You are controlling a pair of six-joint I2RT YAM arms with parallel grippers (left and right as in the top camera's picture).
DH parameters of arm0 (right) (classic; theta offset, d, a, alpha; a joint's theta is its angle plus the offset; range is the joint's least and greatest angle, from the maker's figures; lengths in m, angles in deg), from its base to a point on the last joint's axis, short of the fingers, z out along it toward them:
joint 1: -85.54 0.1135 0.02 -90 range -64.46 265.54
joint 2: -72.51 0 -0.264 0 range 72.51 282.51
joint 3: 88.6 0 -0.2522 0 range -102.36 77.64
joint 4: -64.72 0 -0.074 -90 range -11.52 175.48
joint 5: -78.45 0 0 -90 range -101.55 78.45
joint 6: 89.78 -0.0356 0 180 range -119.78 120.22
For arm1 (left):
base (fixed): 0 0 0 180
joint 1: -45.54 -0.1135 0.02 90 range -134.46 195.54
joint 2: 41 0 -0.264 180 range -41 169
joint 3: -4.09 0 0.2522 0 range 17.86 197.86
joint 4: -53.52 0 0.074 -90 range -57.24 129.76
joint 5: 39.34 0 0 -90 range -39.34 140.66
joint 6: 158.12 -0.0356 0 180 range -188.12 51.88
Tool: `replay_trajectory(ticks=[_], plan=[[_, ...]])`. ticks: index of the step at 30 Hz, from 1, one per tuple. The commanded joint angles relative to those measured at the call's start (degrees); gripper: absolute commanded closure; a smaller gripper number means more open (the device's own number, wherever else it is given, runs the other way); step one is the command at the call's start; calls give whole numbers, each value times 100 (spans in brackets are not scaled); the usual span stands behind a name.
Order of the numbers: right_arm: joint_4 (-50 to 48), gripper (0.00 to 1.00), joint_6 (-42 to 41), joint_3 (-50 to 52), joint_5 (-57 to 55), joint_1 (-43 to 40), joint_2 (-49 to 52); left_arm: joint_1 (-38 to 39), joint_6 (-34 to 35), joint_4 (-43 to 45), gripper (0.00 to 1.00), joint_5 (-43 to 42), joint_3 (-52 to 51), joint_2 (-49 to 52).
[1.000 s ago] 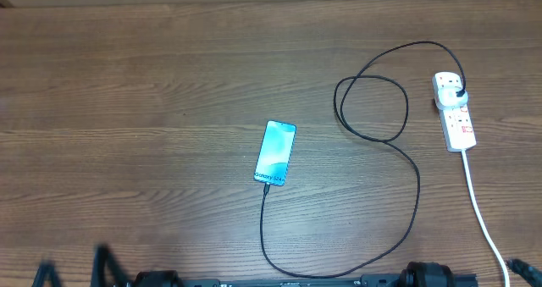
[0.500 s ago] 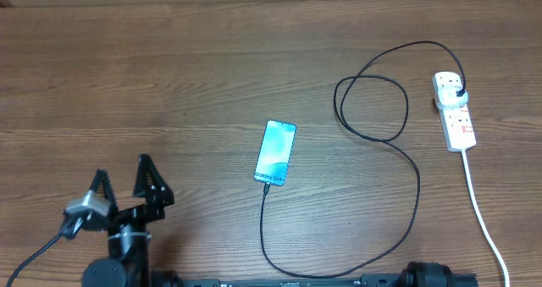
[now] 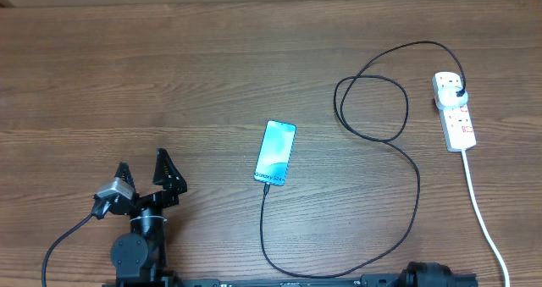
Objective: Plug charger to phone and switch on socket
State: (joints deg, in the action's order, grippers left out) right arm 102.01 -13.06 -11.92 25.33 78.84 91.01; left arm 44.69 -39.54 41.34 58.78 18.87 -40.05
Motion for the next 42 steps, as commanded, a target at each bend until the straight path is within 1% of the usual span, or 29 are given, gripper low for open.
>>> replay_trajectory(ticks=[1, 6, 8, 12, 17, 23, 30, 34, 37, 39, 42], plan=[[11, 12, 28, 31, -278, 20, -59, 11, -28, -85, 0, -129, -76, -63], [4, 12, 28, 92, -278, 20, -181, 11, -33, -557, 1, -177, -74, -63], [-39, 12, 28, 153, -278, 20, -258, 11, -280, -560, 0, -315, -74, -26], [-83, 11, 31, 245, -278, 20, -415, 11, -302, -564, 0, -330, -74, -15], [-260, 11, 31, 485, -280, 20, -769, 11, -1080, -570, 1, -446, -74, -15], [-374, 10, 33, 774, -616, 22, -1244, 11, -1685, -603, 1, -776, -74, -15], [-352, 9, 33, 785, -745, 22, -1528, 11, -2319, -605, 0, -815, -74, 22], [-352, 9, 33, 780, -748, 22, -1624, 11, -2588, -610, 0, -839, -74, 57], [-354, 9, 33, 780, -745, 22, -1696, 11, -2649, -608, 0, -839, -74, 107], [-354, 7, 155, 791, -748, 22, -1792, 11, -2649, -608, 0, -835, -74, 144], [-332, 0, 380, 774, -728, 22, -1823, 11, -2649, -605, 1, -796, -74, 168]])
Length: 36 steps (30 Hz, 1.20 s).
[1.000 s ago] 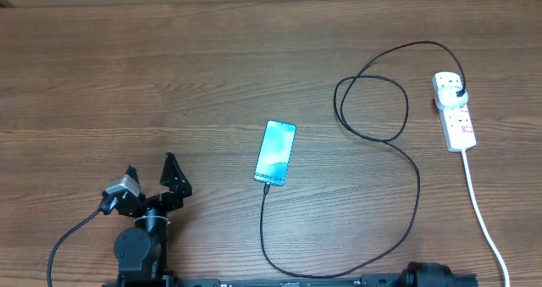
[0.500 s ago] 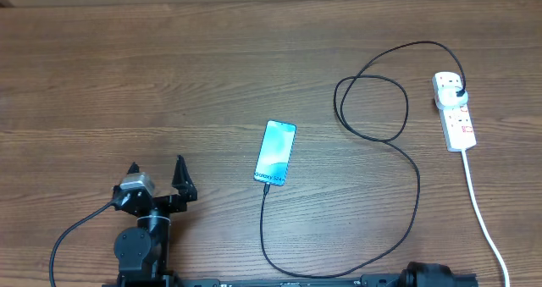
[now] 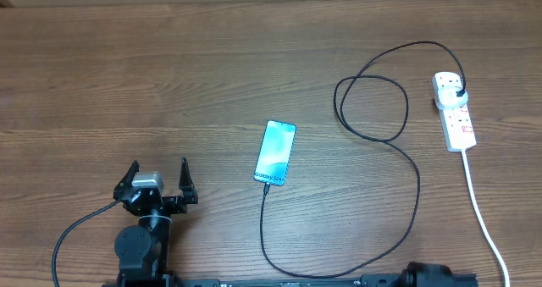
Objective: Plug charger to phone and switch on socket
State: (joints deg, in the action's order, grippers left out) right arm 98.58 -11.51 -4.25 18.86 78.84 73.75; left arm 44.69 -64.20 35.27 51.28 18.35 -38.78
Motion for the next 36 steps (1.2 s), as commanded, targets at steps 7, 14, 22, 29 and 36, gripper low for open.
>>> replay_trajectory(ticks=[7, 14, 22, 29, 36], plan=[[9, 0, 269, 13, -83, 22, -96, 11, -184, 4, 1, -46, -22, 42], [-310, 0, 269, 13, -87, 39, -96, 11, -184, 4, 0, -46, -22, 42], [-282, 0, 262, 57, -76, 107, -96, 11, -184, 2, 0, -46, -22, 42], [-225, 0, 264, 72, -81, 385, -96, 11, -184, 2, 0, -46, -22, 42], [-79, 0, 289, 737, -85, 385, -92, 11, -184, 2, 0, -46, -22, 42]])
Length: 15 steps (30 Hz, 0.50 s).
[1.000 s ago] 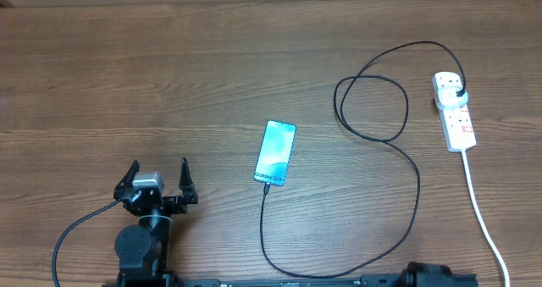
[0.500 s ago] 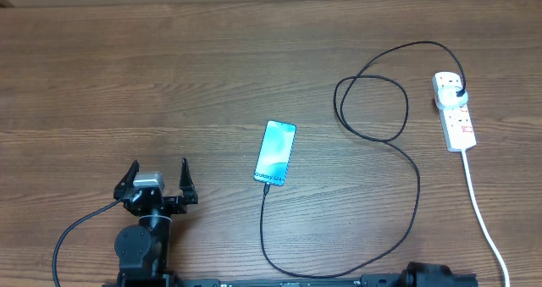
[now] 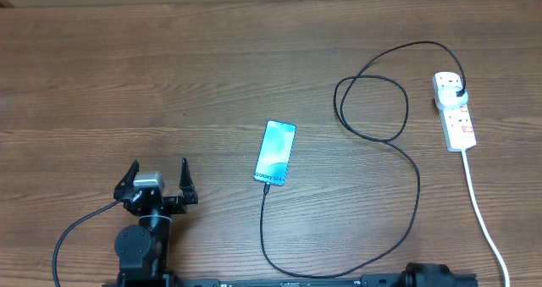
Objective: Plug charger to phone and switch on socket
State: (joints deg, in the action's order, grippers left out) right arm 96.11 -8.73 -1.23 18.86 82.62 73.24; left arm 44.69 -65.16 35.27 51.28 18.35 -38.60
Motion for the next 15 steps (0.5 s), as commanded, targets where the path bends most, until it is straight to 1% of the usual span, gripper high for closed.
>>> replay_trajectory(ticks=[1, 4, 10, 12, 13, 15], plan=[[205, 0, 11, 627, -85, 7, -39, 11, -87, 2, 0, -46, -22, 24], [160, 0, 11, 1403, -105, 7, -39, 11, -87, 4, 0, -46, -22, 24], [-317, 0, 13, 3042, -142, 7, -39, 11, -87, 2, 0, -46, -22, 24], [-452, 0, 11, 3598, -313, 7, -39, 11, -87, 2, 1, -46, -22, 24], [-575, 0, 11, 4105, -505, 7, -39, 11, -87, 4, 0, -46, -22, 24], [-726, 0, 11, 4601, -675, 7, -39, 11, -87, 2, 0, -46, -22, 24]])
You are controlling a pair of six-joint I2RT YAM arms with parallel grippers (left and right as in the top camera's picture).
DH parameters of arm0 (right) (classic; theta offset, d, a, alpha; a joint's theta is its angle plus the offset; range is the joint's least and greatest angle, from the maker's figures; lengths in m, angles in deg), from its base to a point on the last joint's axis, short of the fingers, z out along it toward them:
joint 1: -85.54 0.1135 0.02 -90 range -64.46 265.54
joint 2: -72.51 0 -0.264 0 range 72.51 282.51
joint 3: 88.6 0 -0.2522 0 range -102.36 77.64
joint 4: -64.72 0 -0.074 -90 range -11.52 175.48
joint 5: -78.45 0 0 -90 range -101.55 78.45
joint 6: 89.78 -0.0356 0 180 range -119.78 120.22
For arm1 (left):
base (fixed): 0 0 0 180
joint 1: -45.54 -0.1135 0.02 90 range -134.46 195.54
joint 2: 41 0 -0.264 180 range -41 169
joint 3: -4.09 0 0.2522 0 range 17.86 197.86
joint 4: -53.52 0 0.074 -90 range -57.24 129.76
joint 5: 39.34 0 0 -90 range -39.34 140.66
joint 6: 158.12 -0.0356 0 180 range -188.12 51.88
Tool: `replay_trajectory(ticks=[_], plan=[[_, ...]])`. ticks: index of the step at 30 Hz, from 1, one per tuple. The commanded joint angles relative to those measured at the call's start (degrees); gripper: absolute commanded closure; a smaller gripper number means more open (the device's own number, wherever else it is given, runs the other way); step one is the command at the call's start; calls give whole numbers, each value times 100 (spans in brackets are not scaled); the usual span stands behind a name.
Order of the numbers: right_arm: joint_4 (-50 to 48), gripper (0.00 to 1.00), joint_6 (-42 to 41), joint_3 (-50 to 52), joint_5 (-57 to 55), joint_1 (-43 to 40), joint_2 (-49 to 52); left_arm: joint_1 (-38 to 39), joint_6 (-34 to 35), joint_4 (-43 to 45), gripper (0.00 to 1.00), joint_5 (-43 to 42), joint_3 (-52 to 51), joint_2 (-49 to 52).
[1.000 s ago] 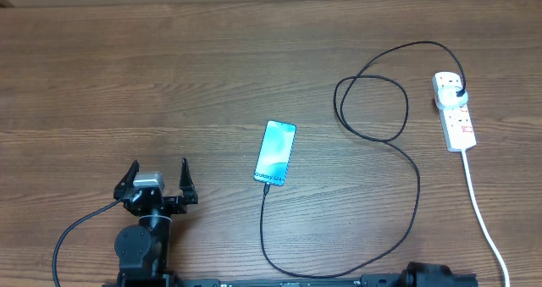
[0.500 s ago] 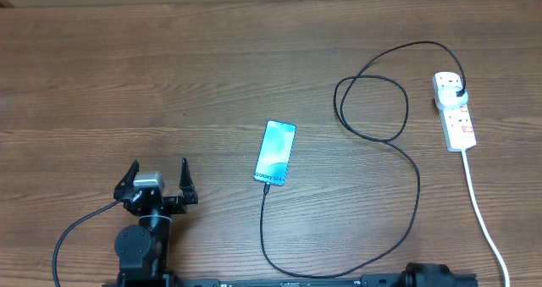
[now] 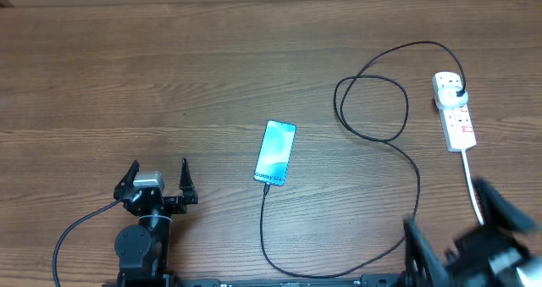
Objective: Plug charger to phone and switch on socket
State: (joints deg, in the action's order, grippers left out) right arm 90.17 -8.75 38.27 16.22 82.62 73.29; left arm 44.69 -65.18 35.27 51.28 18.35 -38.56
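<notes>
A phone (image 3: pixel 275 152) with a lit blue screen lies at mid table, the black charger cable (image 3: pixel 339 270) plugged into its near end. The cable loops right and back to a black plug (image 3: pixel 458 92) in the white socket strip (image 3: pixel 455 113) at the far right. My left gripper (image 3: pixel 157 170) stands open at the near left, well left of the phone. My right gripper (image 3: pixel 457 223) shows as a blurred shape at the near right, below the strip; its fingers look spread apart.
The strip's white lead (image 3: pixel 484 215) runs down the right side toward the near edge, passing under the blurred right arm. The cable forms a loop (image 3: pixel 373 107) on the wood between phone and strip.
My right arm has come into view at the near right, blurred by motion. Before, only its base showed at the bottom edge. Left gripper, phone and cable are unchanged.
At first my left gripper stood open and turned slightly left, with the phone lit and cabled. Then the left gripper was squared up and a little nearer. It held there, and now my right arm appears near the strip's lead.
</notes>
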Motion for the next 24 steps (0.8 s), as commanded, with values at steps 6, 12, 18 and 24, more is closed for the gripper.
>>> replay_trajectory(ticks=[6, 12, 18, 24], plan=[[-804, 0, 13, 2074, -892, 7, -44, 11, -85, 2, 0, -46, -22, 20], [-1303, 0, 11, 3139, -1349, 7, -44, 11, -85, 2, 1, -46, -22, 20], [-1491, 0, 9, 3611, -1659, 7, -44, 11, -85, 2, 1, -46, -22, 20], [-1309, 0, 9, 3895, -1941, 7, -42, 11, -85, 4, 0, -46, -22, 20]])
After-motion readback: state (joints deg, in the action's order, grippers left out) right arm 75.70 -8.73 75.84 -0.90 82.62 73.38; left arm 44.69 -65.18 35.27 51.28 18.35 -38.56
